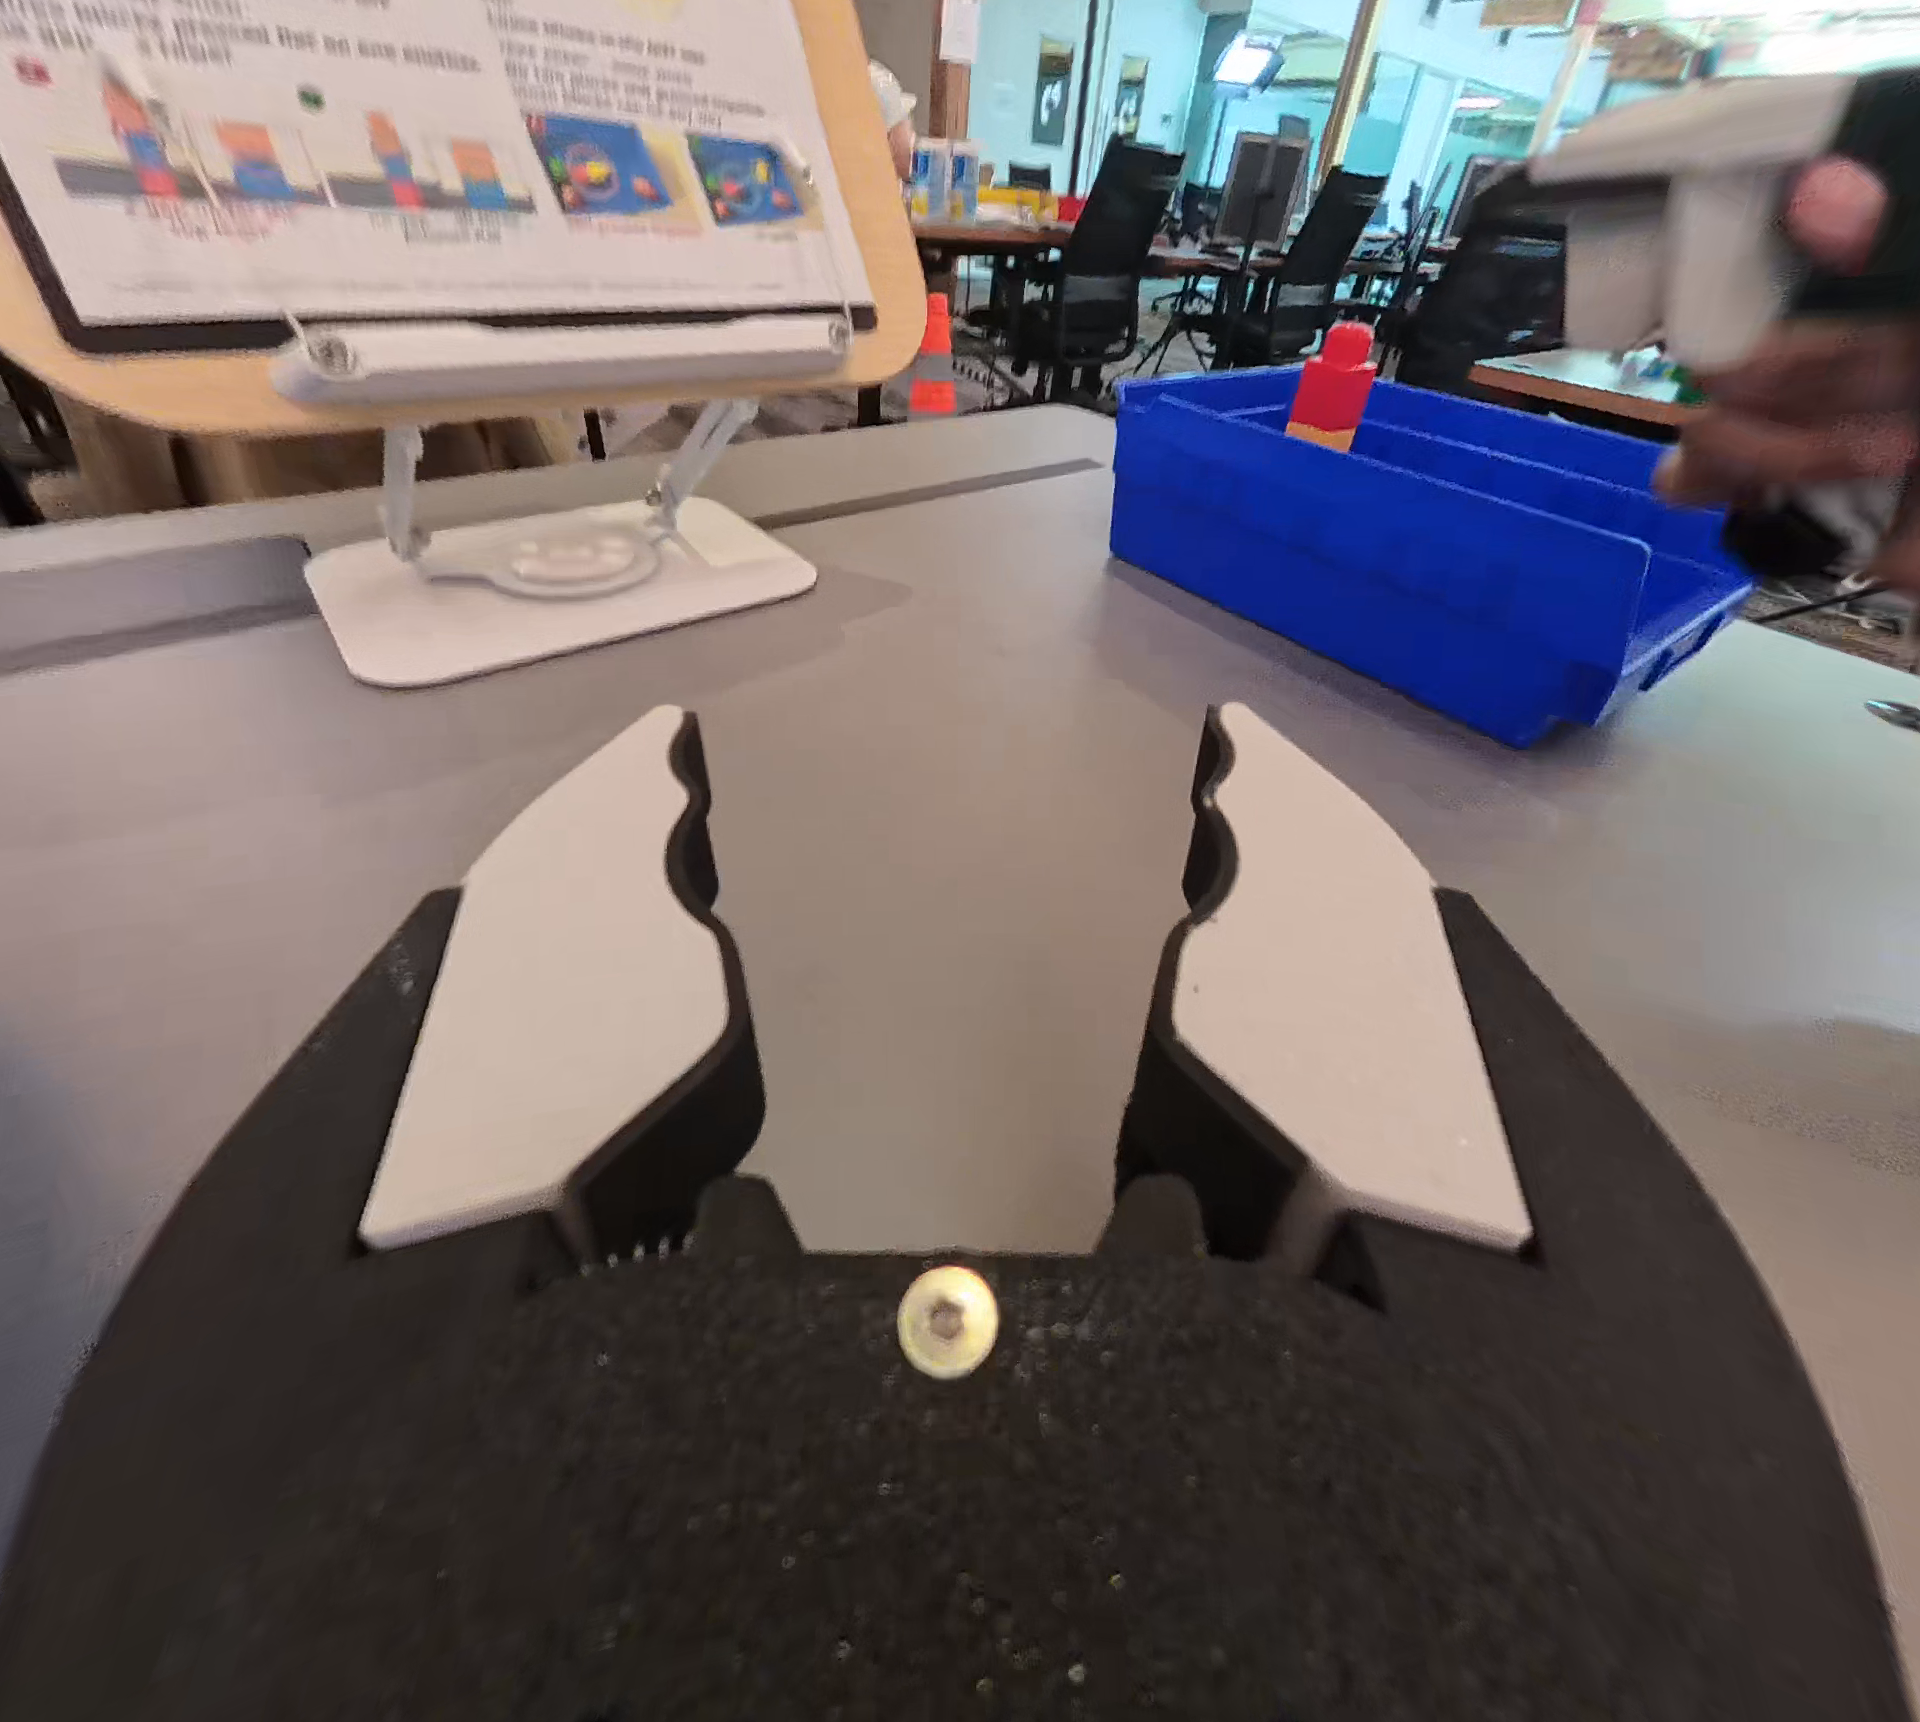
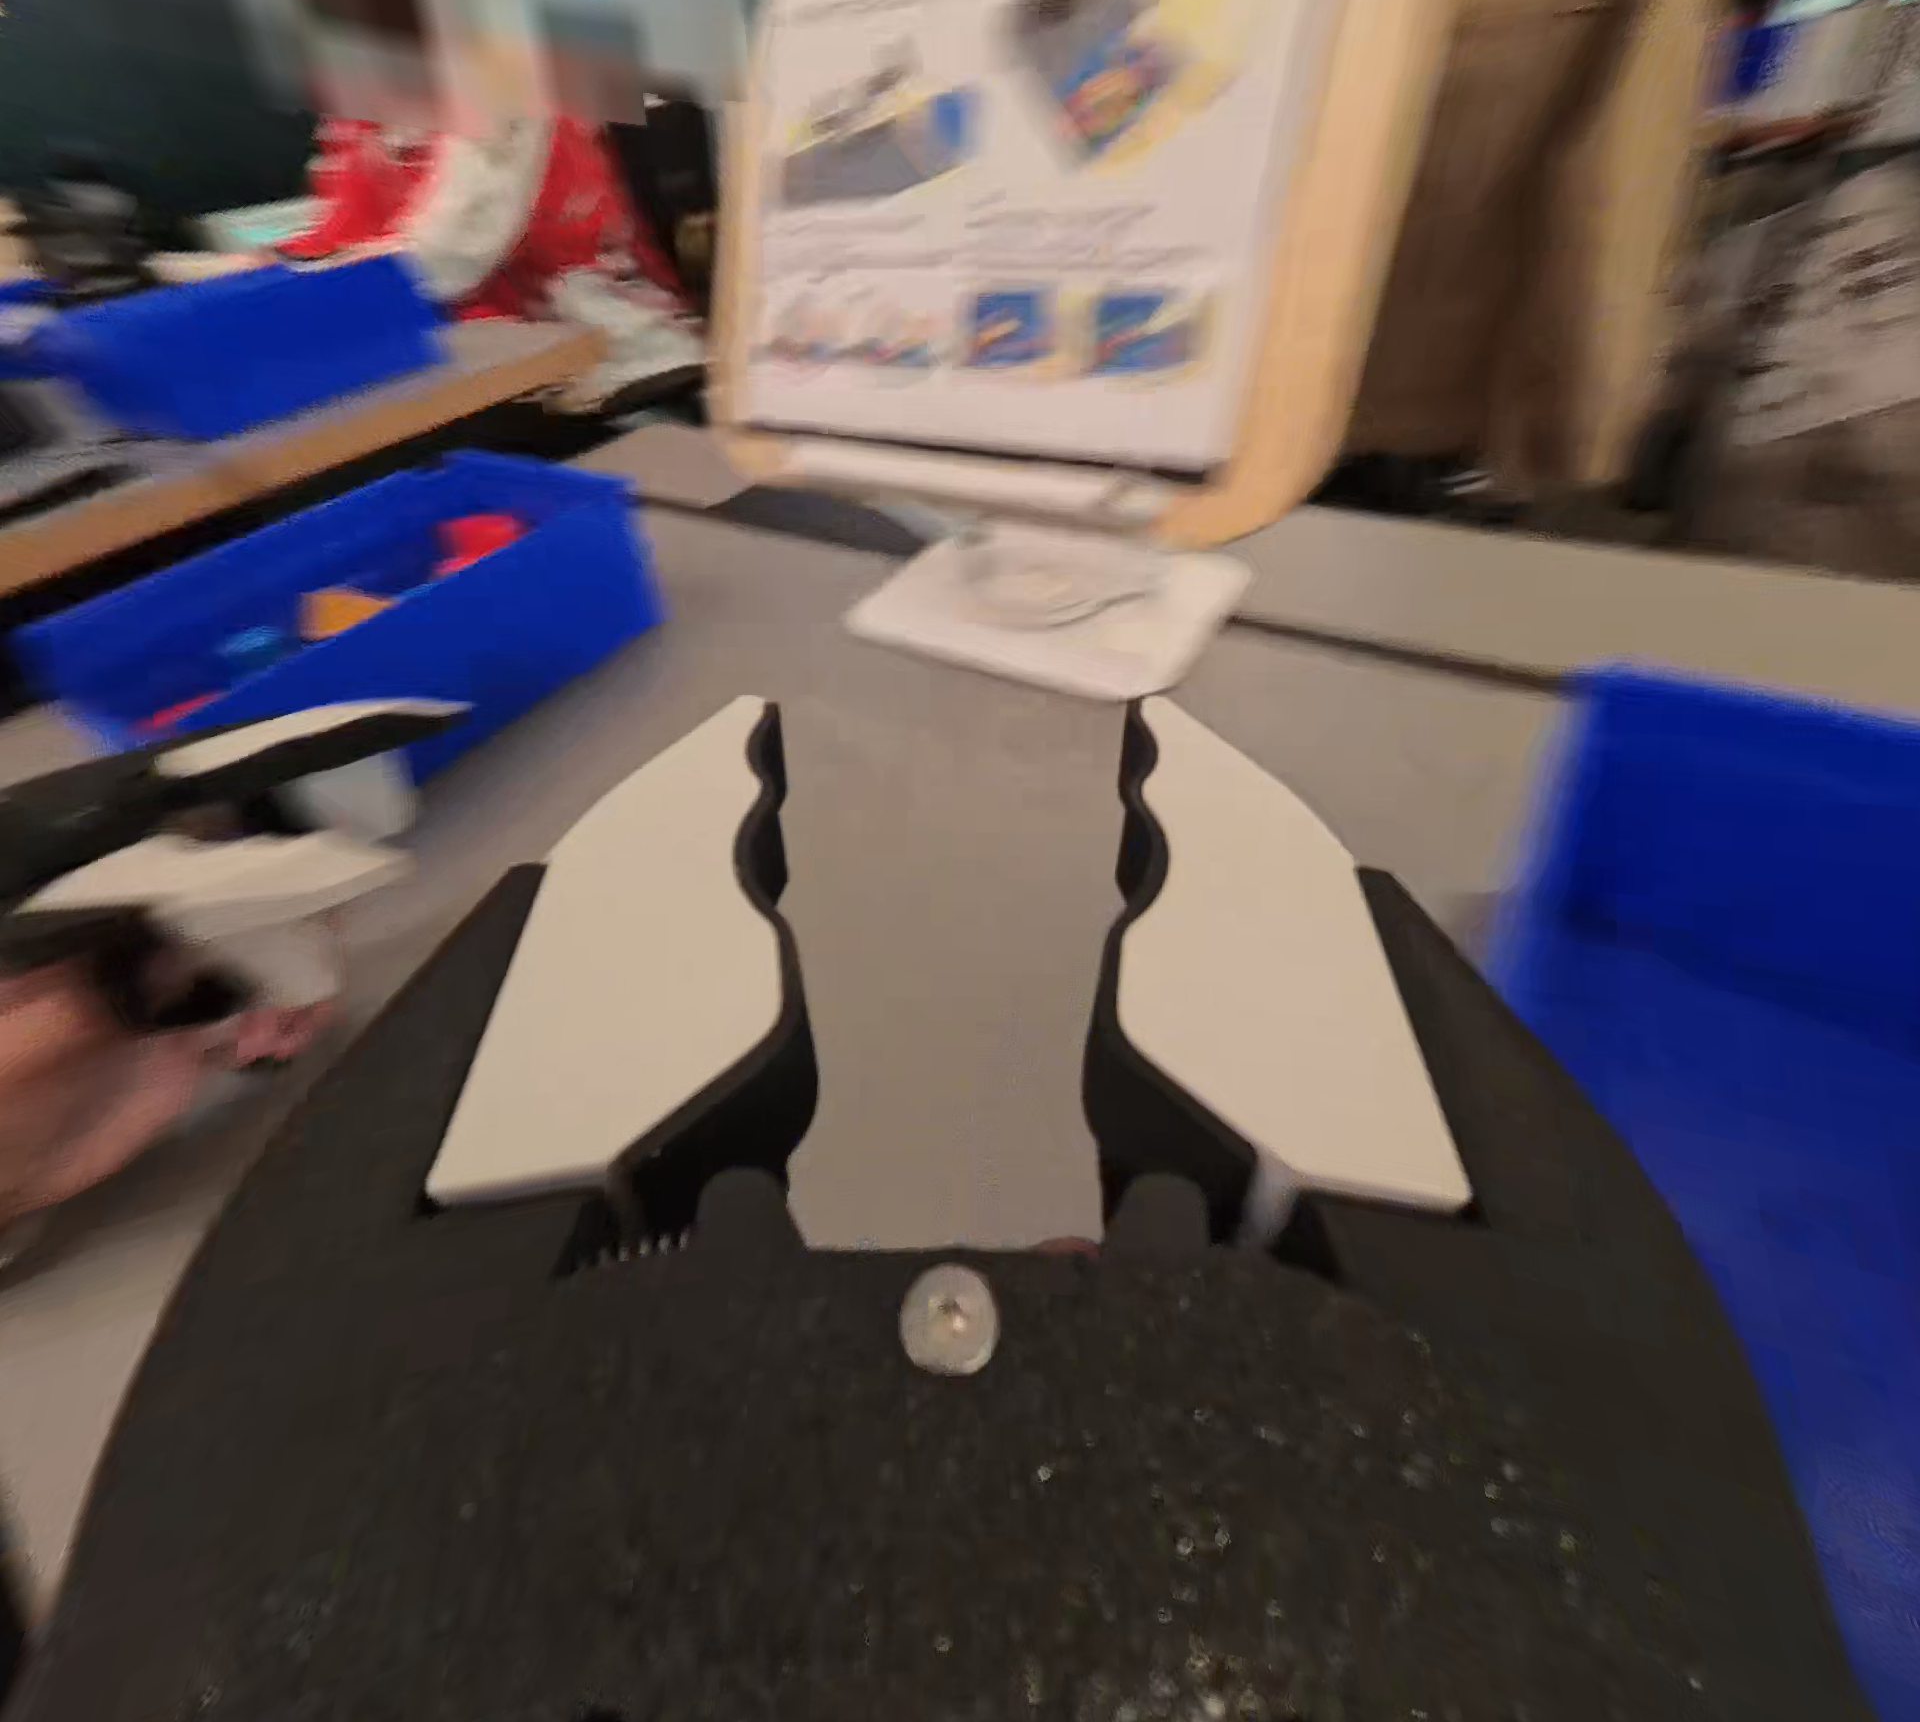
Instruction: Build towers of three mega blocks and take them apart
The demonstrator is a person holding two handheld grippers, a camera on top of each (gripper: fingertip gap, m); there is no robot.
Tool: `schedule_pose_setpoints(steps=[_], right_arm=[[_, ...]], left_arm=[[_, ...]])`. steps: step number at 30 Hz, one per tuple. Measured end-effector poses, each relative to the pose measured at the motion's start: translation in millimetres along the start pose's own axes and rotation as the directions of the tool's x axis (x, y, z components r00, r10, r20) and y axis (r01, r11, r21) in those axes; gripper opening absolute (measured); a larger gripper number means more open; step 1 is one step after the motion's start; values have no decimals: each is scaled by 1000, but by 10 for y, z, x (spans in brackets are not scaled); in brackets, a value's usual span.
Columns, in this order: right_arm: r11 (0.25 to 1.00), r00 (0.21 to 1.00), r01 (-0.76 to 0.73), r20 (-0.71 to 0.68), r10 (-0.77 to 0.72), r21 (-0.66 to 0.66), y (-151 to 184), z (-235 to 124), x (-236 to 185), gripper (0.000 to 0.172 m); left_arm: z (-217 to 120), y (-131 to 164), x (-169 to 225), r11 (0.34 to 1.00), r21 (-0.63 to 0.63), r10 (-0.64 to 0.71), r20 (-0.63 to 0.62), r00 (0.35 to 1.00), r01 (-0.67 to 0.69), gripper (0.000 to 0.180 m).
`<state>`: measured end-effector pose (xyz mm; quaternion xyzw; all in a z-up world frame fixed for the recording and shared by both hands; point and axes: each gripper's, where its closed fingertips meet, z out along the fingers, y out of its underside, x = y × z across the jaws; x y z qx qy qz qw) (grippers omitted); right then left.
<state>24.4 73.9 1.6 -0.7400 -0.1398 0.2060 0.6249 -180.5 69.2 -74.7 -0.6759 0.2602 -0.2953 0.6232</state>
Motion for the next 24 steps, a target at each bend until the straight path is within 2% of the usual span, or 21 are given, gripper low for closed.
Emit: schedule_pose_setpoints(steps=[3, 5, 6, 8, 11, 19, 21, 24], right_arm=[[992, 982, -43, 175, 64, -122, 774, 330, -728, 63], [987, 977, 9, 211, 25, -158, 1054, 493, -933, 63], [983, 979, 75, 198, -41, -170, 1113, 548, -948, 65], [980, 976, 166, 161, -147, -113, 1087, 595, -933, 65], [981, 970, 188, 162, -178, -47, 1101, 583, -964, 61], [990, 975, 137, 181, -129, -34, 1105, 528, -943, 59], [991, 975, 130, 186, -119, -45, 1122, 537, -941, 60], [992, 975, 121, 191, -111, -45, 1120, 536, -943, 59]], left_arm=[[-55, 114, -19, 999, -46, -25, 26, 999, 26, 89], [-105, 124, -41, 999, -49, -13, 48, 999, 16, 89], [-126, 116, -37, 999, -45, -8, 48, 999, 10, 89], [-150, 121, -28, 999, -50, -1, 50, 999, 4, 85], [-126, 191, 3, 996, -88, -6, 38, 999, 9, 83], [-121, 237, 83, 988, -139, -63, -8, 998, 62, 77], [-197, 124, 149, 986, -151, -81, -36, 996, 75, 77], [-462, -320, 2, 990, -128, -65, 8, 998, 65, 75]])
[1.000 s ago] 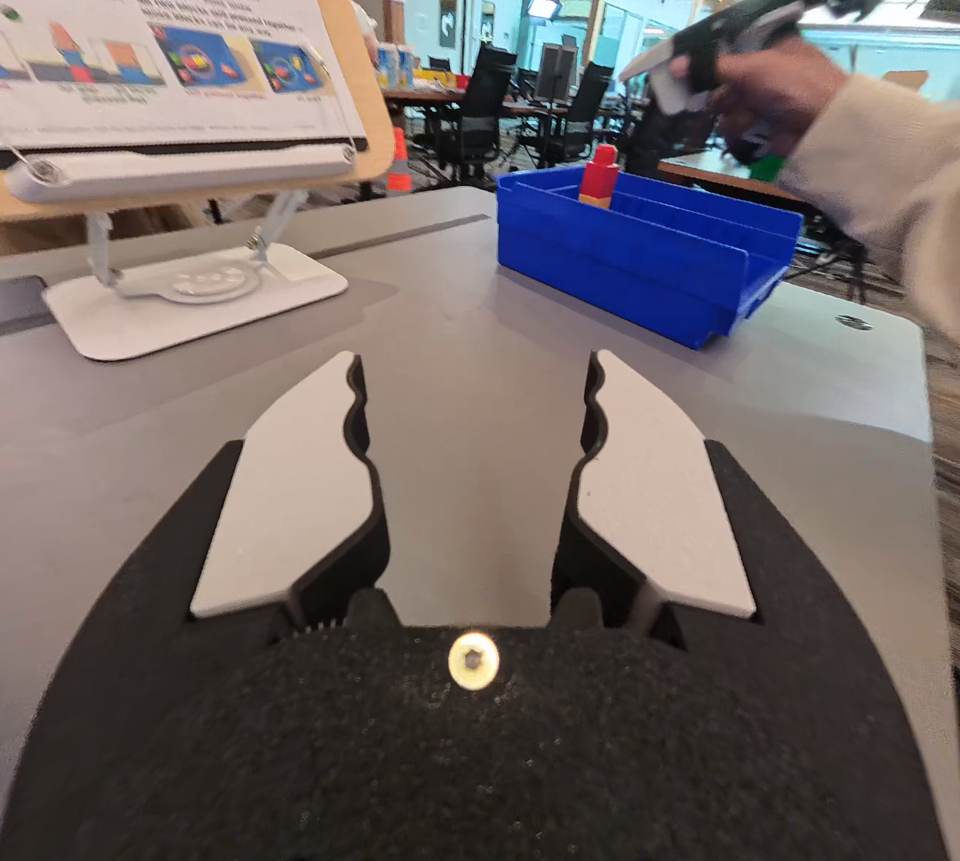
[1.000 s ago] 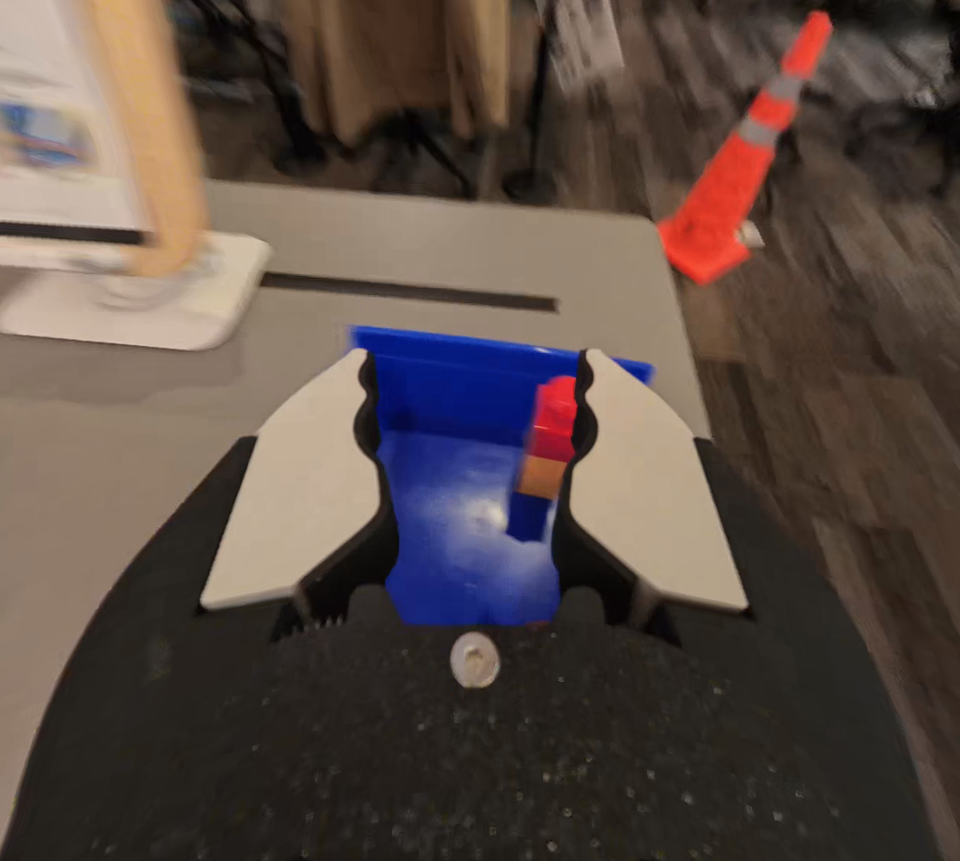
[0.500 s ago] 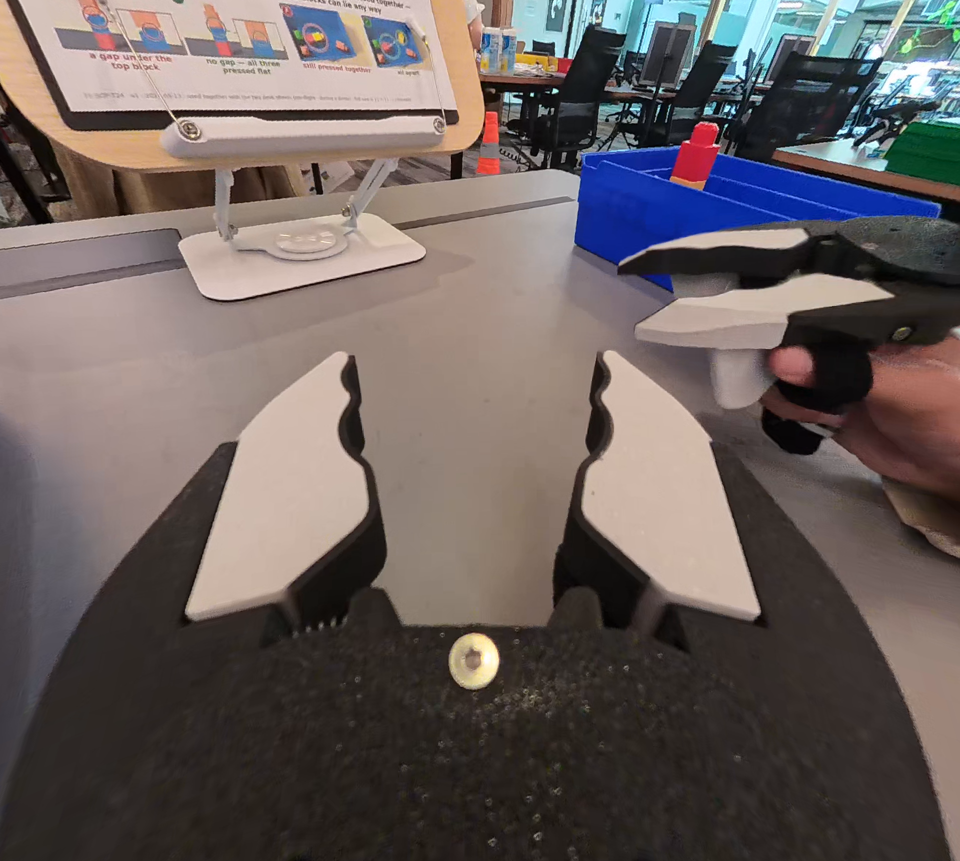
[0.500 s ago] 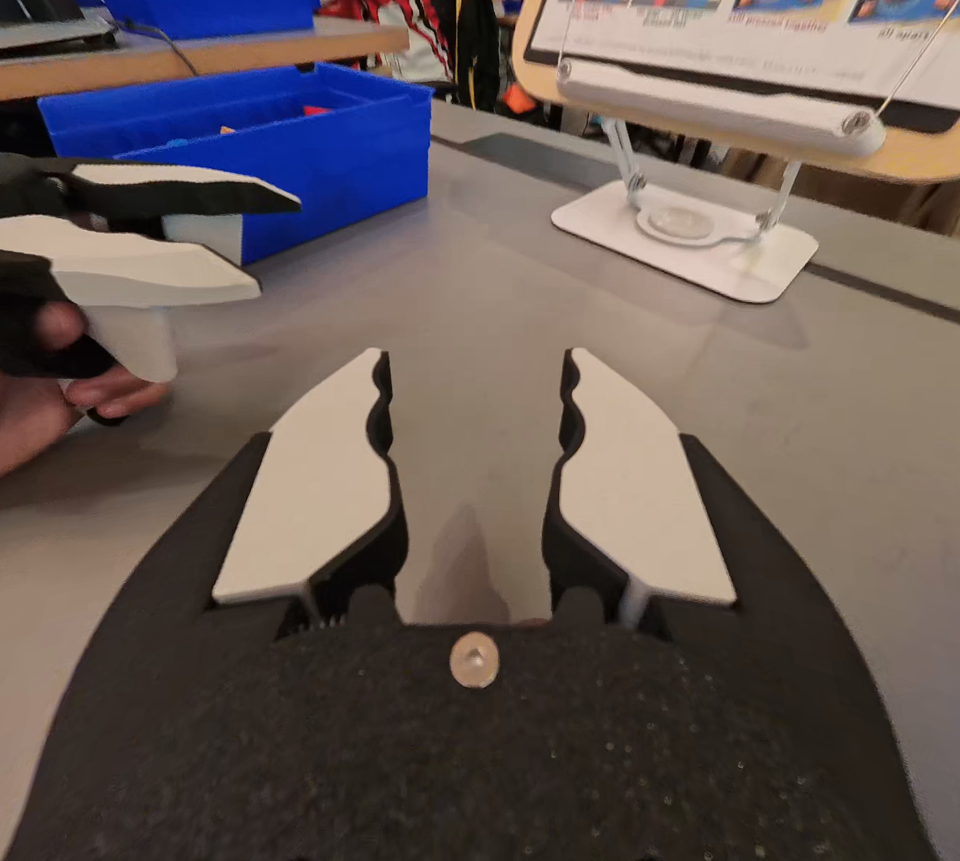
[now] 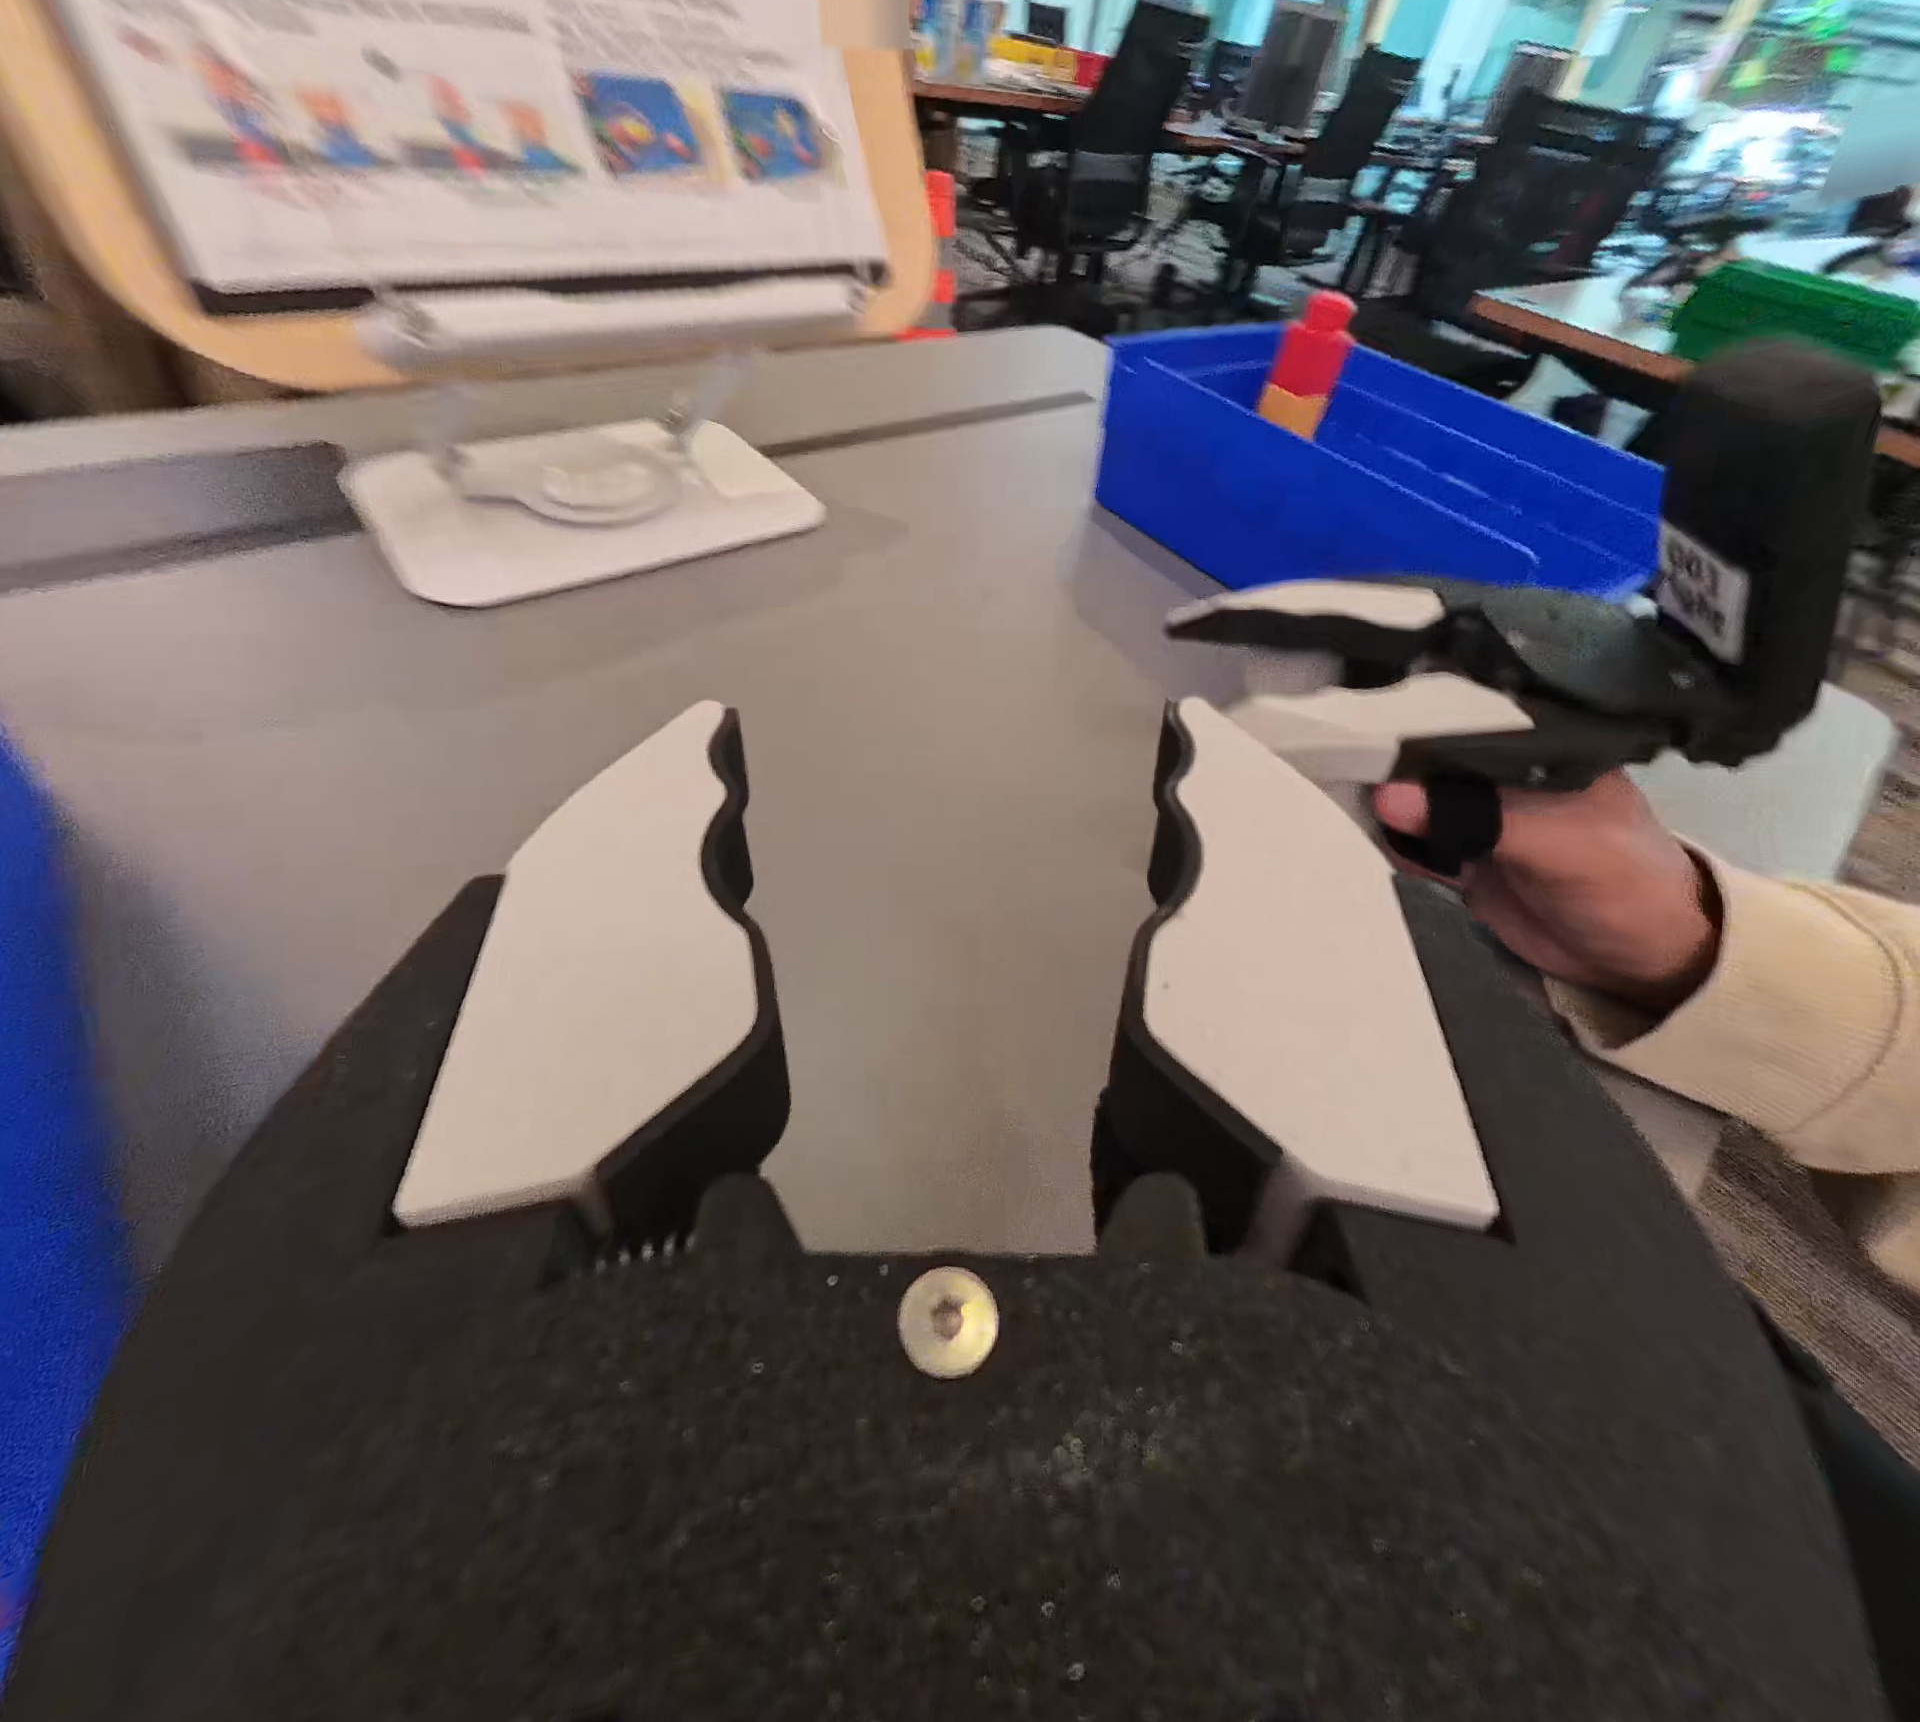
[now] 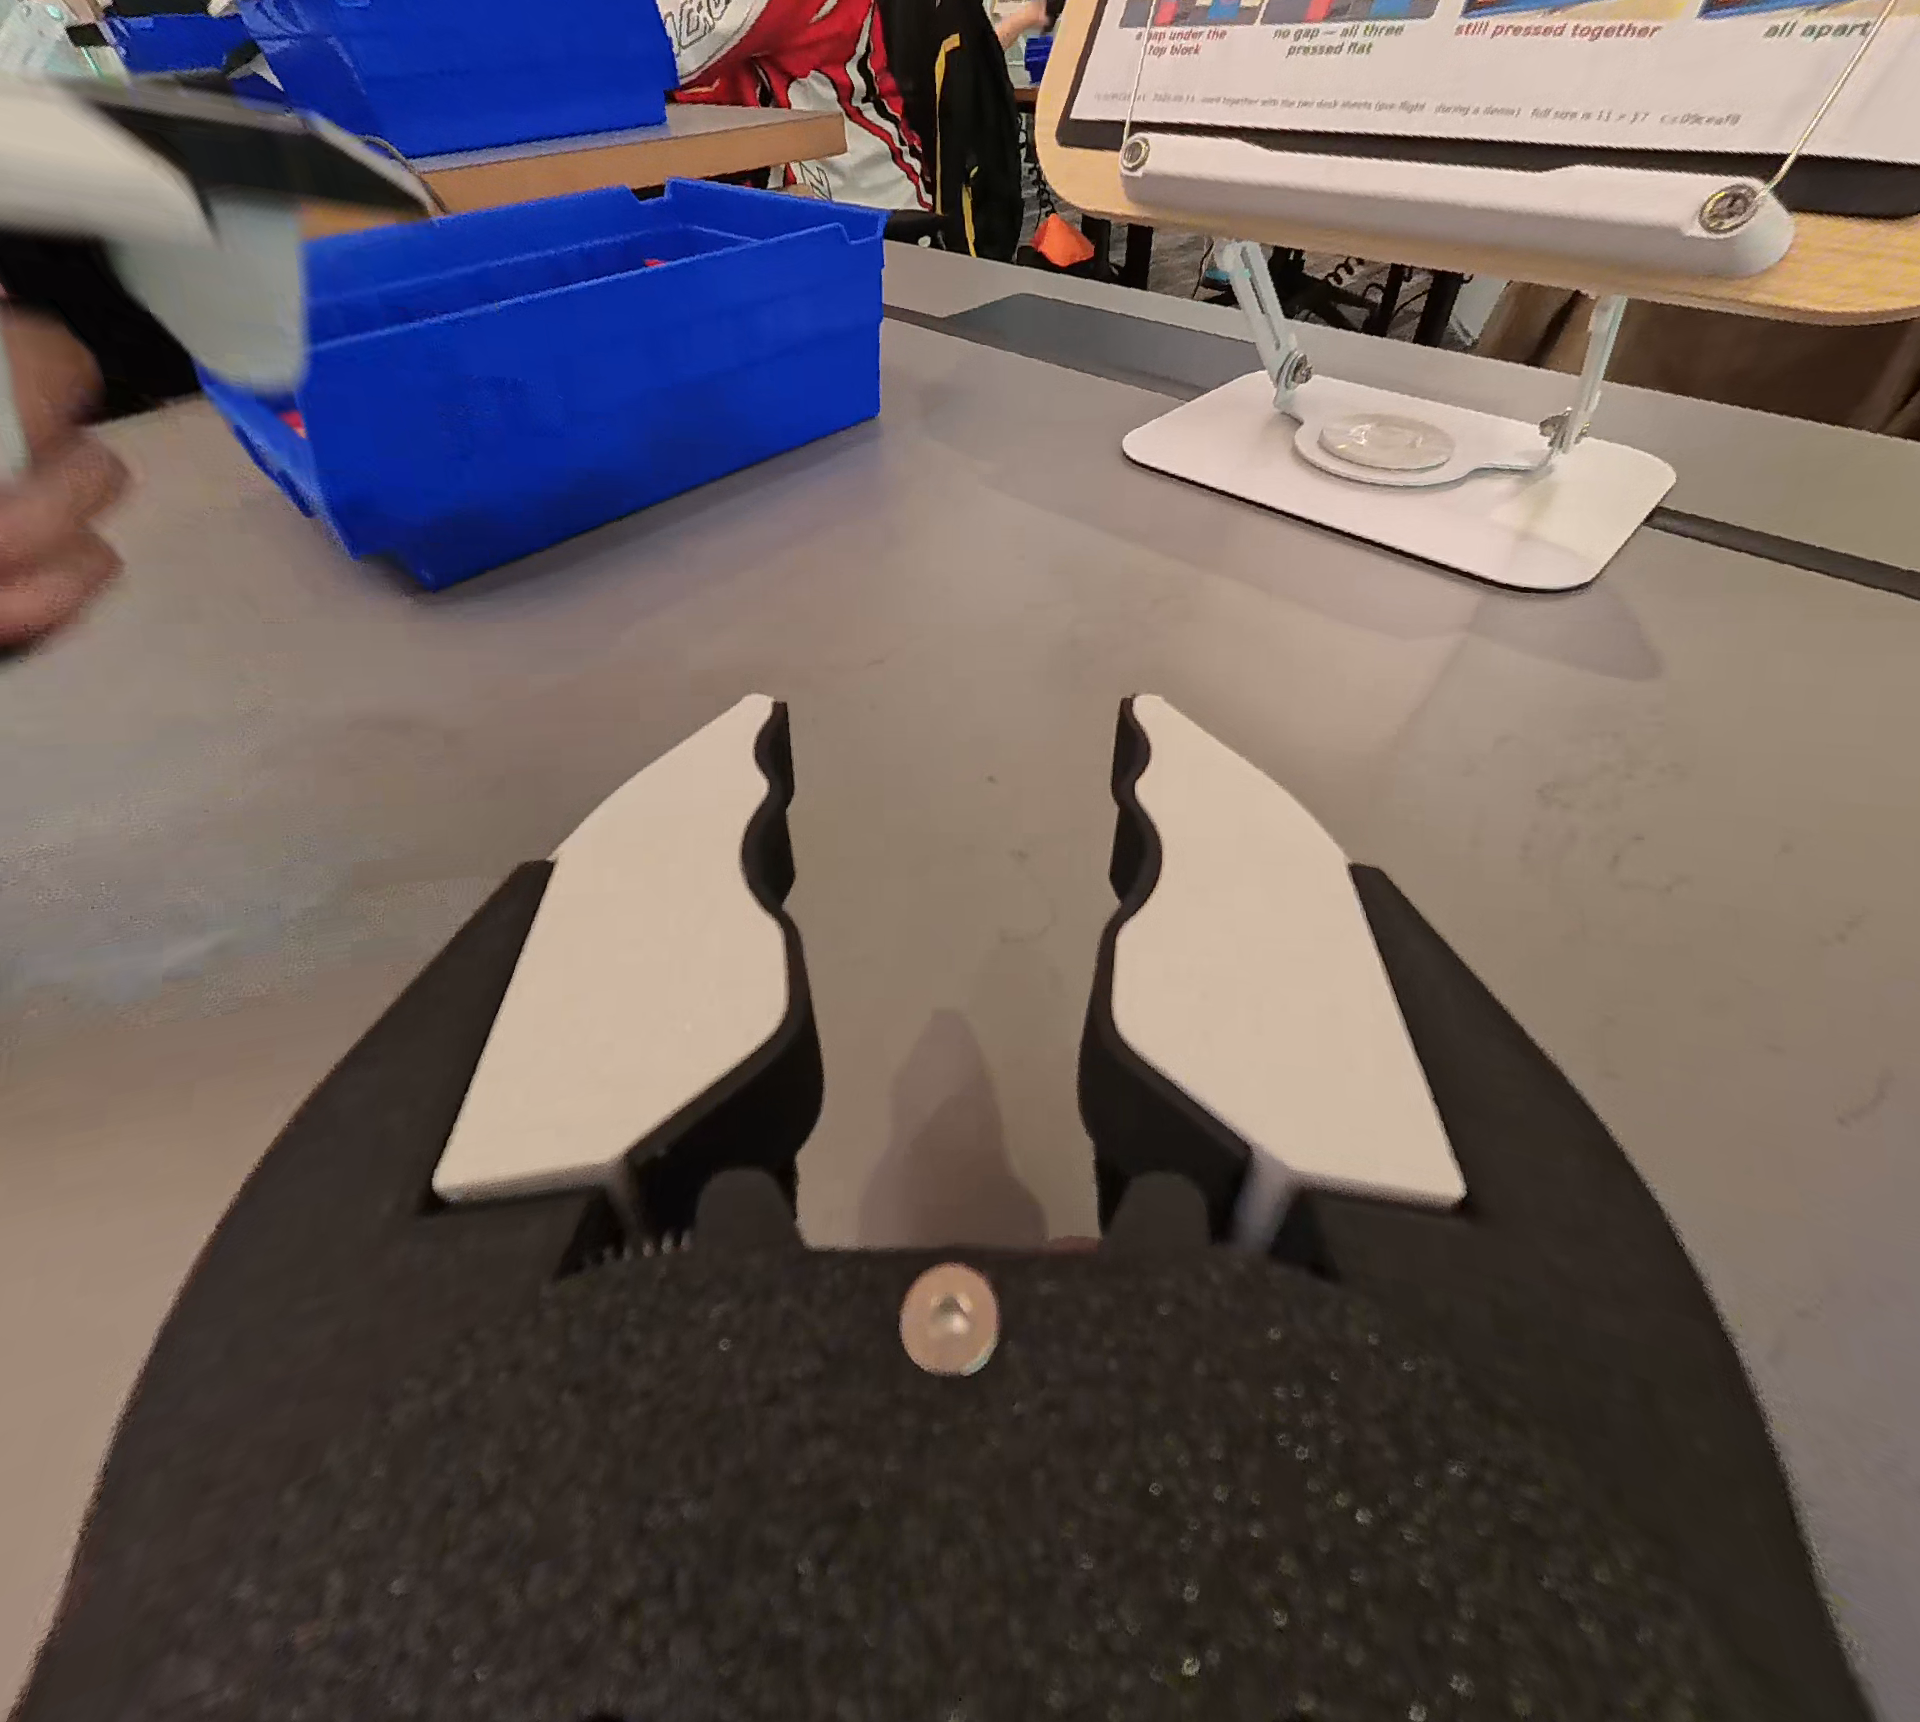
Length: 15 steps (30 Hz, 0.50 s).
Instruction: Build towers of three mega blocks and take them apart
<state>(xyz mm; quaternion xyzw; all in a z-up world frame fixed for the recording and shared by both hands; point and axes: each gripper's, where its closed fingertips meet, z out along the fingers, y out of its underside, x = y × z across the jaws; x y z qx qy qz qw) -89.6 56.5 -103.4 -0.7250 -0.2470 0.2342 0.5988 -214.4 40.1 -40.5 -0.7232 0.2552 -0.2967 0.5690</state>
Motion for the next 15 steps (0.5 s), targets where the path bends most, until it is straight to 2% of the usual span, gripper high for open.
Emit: schedule_pose_setpoints(steps=[2, 4, 7, 10, 12, 15], right_arm=[[1000, 1000, -10, 9, 10, -1, 1, 3, -8, 59], [1000, 999, -27, 25, 27, 0, 0, 11, -27, 59], [999, 998, -38, 40, 38, -3, 2, 24, -48, 59], [999, 998, -38, 49, 38, -9, 9, 32, -62, 59], [999, 998, -38, 53, 38, -9, 8, 32, -65, 59], [999, 997, -45, 60, 46, -15, 16, 37, -66, 59]], left_arm=[[-236, -324, -316, 1000, -26, 9, 87, 996, -7, 75], [-394, -605, -731, 994, -108, 5, 151, 989, 12, 74], [-427, -781, -1464, 940, -342, 73, 213, 974, 5, 72], [-384, -576, -2265, 776, -630, 173, 255, 952, 28, 68], [-338, -339, -2701, 664, -740, 173, 289, 941, 105, 65], [-287, 92, -3110, 485, -847, 128, 313, 941, 215, 62]])
